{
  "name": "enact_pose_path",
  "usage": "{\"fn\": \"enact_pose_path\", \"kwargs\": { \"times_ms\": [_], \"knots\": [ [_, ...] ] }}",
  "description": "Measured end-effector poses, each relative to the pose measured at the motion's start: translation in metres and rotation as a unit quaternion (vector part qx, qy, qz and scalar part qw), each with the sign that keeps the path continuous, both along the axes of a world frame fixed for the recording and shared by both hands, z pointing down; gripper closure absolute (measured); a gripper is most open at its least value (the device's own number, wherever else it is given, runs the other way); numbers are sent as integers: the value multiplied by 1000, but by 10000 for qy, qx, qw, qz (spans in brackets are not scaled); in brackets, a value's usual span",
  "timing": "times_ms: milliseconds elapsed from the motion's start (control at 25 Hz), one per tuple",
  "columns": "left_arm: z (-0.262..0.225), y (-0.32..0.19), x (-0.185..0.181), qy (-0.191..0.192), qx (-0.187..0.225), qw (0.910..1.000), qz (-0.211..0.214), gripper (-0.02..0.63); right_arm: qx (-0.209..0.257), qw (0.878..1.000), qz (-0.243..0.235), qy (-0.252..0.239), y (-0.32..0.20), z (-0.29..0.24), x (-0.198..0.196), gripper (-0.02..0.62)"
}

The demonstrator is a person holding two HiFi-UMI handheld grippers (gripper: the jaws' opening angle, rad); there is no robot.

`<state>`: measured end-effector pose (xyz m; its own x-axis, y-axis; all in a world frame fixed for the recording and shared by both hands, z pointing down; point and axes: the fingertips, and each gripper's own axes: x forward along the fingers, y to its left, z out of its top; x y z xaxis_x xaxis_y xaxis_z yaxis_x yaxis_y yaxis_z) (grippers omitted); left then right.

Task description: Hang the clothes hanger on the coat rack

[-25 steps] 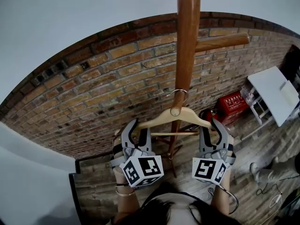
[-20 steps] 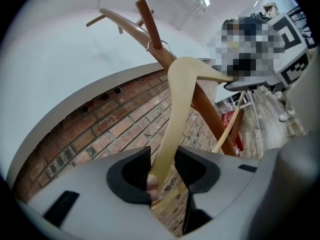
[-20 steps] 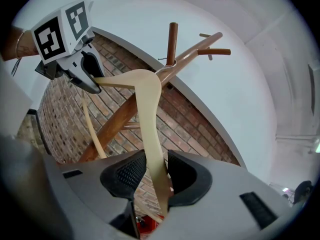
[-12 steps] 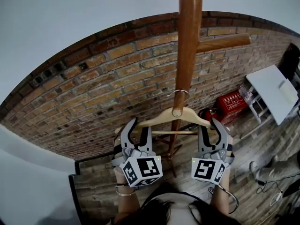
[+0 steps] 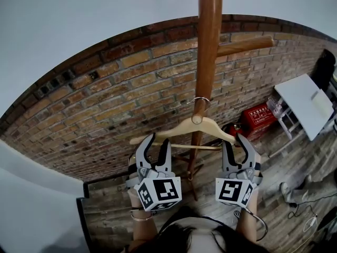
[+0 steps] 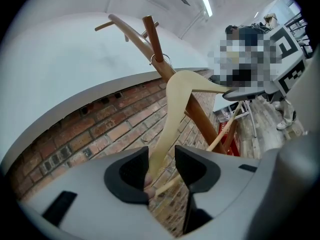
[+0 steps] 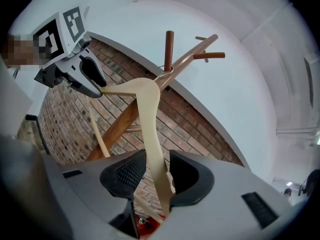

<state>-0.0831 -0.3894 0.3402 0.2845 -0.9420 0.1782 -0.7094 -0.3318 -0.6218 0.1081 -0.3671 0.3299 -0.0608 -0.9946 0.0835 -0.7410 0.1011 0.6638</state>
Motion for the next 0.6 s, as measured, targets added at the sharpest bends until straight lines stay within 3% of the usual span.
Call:
{"fn": "enact_pose_path", "kwargs": {
  "times_ms": [600],
  "knots": [
    [-3,26,-5,25,92,9999,-119,449,45,10000,-53,12,21,1,-2,449]
  ]
}}
